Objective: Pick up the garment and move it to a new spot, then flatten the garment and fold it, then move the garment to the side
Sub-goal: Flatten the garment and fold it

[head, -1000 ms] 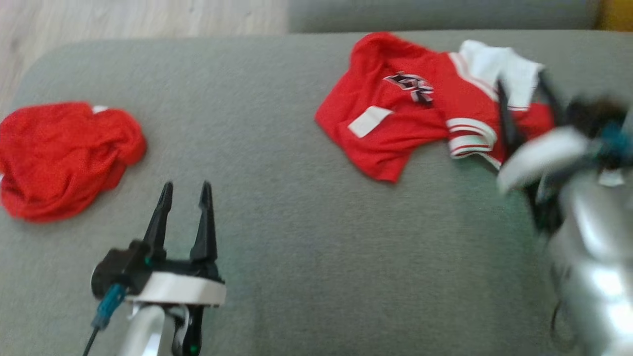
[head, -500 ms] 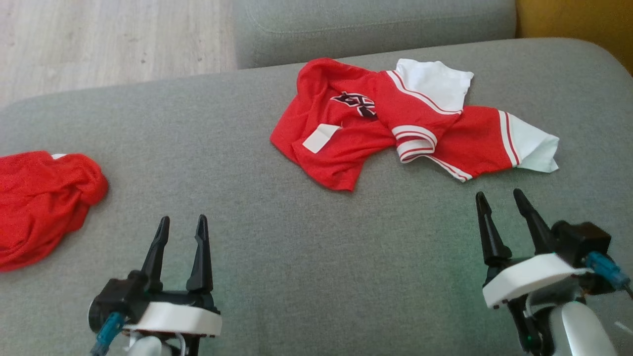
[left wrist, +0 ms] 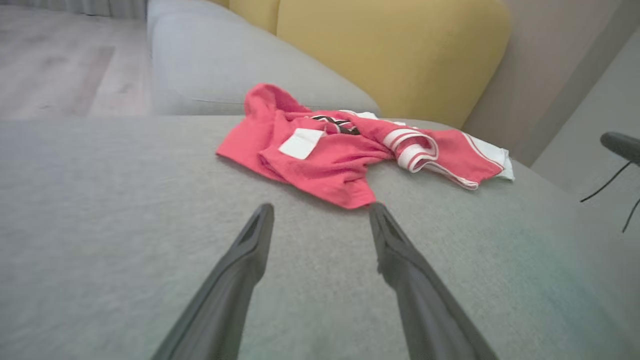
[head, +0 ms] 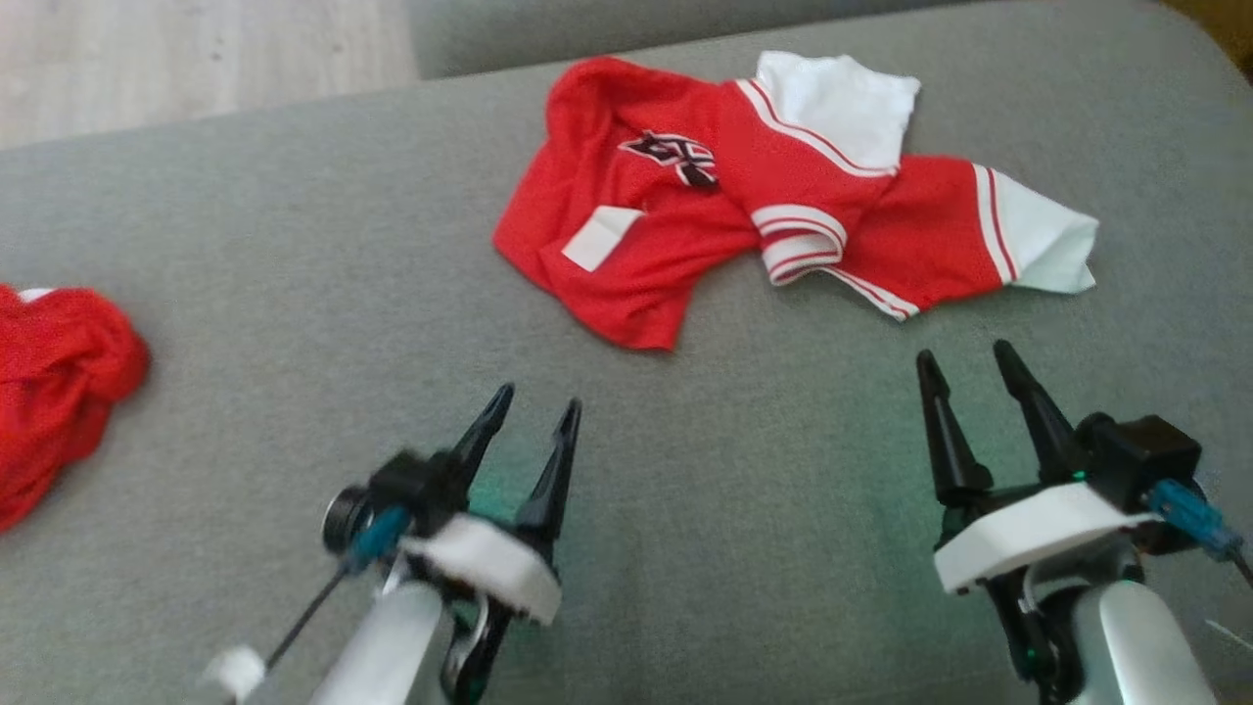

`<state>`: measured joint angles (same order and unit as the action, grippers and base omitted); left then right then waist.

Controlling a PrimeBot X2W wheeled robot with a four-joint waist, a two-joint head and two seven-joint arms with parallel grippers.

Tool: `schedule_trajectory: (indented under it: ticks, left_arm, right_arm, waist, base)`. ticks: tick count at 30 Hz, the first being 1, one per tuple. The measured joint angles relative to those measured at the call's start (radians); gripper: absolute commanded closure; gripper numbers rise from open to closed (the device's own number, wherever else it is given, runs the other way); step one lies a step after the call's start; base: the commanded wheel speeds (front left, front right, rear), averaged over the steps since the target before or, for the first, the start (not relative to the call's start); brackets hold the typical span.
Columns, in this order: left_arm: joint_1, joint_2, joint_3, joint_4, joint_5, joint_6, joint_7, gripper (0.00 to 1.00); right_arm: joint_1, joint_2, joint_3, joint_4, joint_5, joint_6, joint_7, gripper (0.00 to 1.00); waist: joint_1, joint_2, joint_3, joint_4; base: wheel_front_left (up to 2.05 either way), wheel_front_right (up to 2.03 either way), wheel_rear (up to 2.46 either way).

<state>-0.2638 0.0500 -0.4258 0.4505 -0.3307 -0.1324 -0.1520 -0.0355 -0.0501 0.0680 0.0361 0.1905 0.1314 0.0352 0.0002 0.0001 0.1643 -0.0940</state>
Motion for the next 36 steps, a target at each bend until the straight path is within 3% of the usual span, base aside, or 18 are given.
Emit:
schedule_trajectory:
  ticks: [7,12,23,24,25,32,36]
  left_arm:
    - [-0.174,-0.002,-0.076,0.169,-0.197,0.007,0.067,0.0]
    - [-0.257,-0.005,-0.118,0.245,-0.309,0.088,0.09,0.0]
    - [-0.402,-0.005,-0.165,0.356,-0.418,0.189,0.094,0.0]
    - [-0.412,-0.004,-0.174,0.362,-0.419,0.184,0.093,0.09]
    - [-0.42,-0.003,-0.188,0.367,-0.42,0.176,0.086,1.0]
    - [-0.419,-0.006,-0.225,0.373,-0.414,0.15,-0.047,1.0]
    - [-0.353,0.037,-0.223,0.266,-0.378,0.162,-0.086,1.0]
  right_arm:
    - [-0.06,0.001,0.055,0.023,0.039,0.0,-0.031,0.0]
    - [-0.078,0.001,0.076,0.044,0.054,0.0,-0.054,0.0]
    - [-0.106,0.002,0.098,0.068,0.075,0.0,-0.081,0.0]
    - [-0.108,0.002,0.099,0.068,0.075,0.0,-0.081,0.0]
    - [-0.108,0.002,0.098,0.068,0.075,0.0,-0.081,0.0]
    - [-0.107,0.002,0.074,0.067,0.072,0.0,-0.088,0.0]
    - [-0.1,0.002,0.053,0.052,0.066,0.0,-0.083,0.0]
  waist:
    - [0.0,0.0,0.06,-0.076]
    - [0.0,0.0,0.096,-0.13]
    - [-0.0002,0.0,0.138,-0.194]
    - [-0.0001,0.0,0.14,-0.196]
    - [-0.0001,0.0,0.141,-0.196]
    - [0.0,0.0,0.122,-0.157]
    - [-0.0001,0.0,0.098,-0.111]
  base:
    - [0.0,0.0,0.0]
    - [0.0,0.0,0.0]
    - [0.0,0.0,0.0]
    - [0.0,0.0,0.0]
    - [0.0,0.0,0.0]
    - [0.0,0.0,0.0]
    - [0.0,0.0,0.0]
